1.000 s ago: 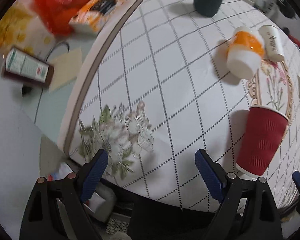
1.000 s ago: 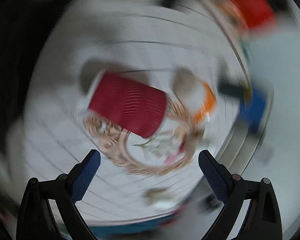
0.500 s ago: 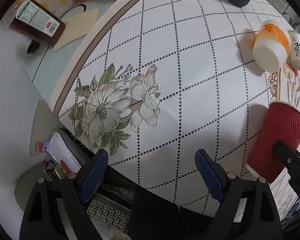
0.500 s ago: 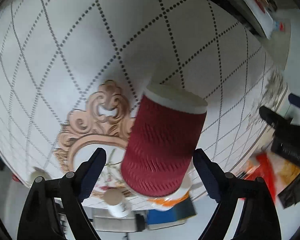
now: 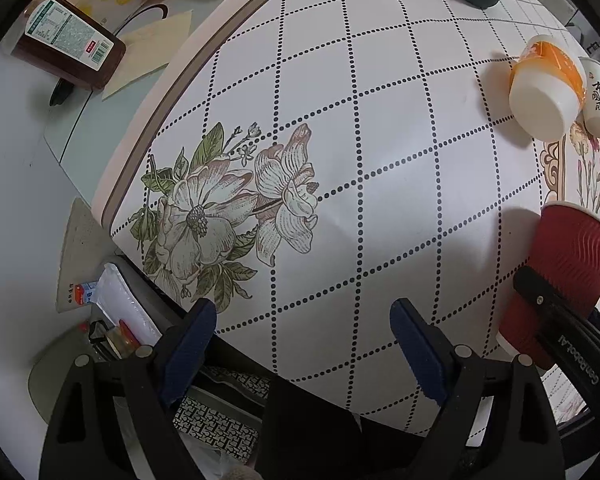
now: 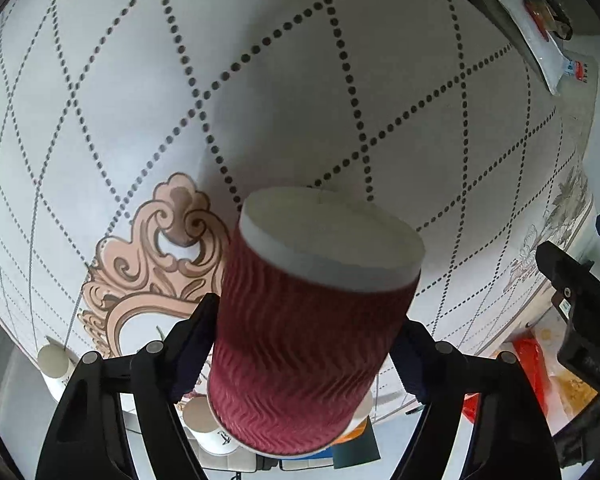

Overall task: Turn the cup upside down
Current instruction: 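Roll the right gripper to turn the red cup rim-down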

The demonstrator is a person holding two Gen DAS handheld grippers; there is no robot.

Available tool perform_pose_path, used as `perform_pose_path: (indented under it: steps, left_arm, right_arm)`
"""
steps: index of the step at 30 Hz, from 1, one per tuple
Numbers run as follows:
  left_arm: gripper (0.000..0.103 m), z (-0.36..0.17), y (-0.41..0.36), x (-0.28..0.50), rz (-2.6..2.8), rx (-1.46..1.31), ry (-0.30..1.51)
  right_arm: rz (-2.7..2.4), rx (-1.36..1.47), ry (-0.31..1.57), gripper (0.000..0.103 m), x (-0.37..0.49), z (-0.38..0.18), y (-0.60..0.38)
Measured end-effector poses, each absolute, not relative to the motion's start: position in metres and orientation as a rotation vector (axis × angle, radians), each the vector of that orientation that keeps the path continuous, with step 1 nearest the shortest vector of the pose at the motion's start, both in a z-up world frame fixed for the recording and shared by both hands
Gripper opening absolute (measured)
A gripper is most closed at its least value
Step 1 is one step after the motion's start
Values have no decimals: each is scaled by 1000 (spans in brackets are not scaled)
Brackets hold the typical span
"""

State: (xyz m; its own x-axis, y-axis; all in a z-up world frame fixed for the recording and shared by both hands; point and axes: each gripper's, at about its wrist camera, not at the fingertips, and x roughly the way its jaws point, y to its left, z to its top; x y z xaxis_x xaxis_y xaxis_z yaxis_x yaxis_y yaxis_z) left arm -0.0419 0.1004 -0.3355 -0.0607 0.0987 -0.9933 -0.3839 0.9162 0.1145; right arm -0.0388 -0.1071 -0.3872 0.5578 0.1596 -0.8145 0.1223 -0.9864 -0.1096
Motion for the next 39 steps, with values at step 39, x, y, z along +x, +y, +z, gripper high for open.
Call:
perform_pose_path:
  steps: [39]
  left_arm:
    - [89,-301,13,18,178,-4,1549]
  right_arm:
    - [1003,-1851,1265,77,-7,-383,-103]
